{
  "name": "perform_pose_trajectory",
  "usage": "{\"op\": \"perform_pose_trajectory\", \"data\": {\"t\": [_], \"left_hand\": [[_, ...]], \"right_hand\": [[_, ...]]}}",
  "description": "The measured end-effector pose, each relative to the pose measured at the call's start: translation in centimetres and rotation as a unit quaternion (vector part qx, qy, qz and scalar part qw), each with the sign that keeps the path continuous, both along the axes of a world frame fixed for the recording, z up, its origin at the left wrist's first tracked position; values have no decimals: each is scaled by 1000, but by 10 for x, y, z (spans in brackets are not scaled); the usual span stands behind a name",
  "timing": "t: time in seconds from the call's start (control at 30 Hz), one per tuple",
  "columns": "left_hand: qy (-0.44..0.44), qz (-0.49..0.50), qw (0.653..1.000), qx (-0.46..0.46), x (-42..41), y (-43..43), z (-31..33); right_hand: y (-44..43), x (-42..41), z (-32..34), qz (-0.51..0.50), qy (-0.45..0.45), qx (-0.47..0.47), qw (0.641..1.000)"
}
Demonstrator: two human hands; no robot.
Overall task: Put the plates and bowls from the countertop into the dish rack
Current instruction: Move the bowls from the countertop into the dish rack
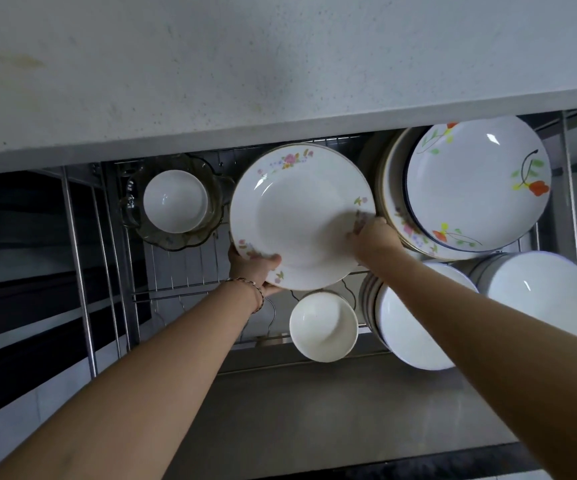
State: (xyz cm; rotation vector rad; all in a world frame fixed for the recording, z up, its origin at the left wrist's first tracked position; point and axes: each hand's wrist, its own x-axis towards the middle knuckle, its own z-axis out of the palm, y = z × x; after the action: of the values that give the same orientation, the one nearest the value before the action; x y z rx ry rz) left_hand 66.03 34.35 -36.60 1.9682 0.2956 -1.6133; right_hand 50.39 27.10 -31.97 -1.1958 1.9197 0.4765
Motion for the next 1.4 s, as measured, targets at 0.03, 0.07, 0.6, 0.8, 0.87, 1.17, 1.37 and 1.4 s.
{"op": "perform_pose_trajectory", "data": {"t": [0.03,0.07,0.6,0.8,0.87,1.17,1.37,1.4], "left_hand": [[1,0,1000,1,-1,1,0],[1,1,1000,-1,-3,2,-1],[-60,-557,828,31,-38,81,16],[-125,-606,785,31,-60,76,18],[-130,-613,778,36,-62,71,20],[-98,-593,798,52,-57,66,36],[-107,-571,812,57,-52,62,64],[-116,-576,808,42,-51,58,73]], "right_hand": [[-1,1,-5,-19,-10,12,1000],[-2,2,-8,-34,-14,10,999],[13,-12,-11,13,-3,-40,999],[21,-12,-3,68,14,-44,997],[21,-12,2,84,19,-38,996],[16,-15,40,149,-8,-27,988],[12,-20,64,189,-21,-27,981],[11,-21,71,201,-29,-27,979]]}}
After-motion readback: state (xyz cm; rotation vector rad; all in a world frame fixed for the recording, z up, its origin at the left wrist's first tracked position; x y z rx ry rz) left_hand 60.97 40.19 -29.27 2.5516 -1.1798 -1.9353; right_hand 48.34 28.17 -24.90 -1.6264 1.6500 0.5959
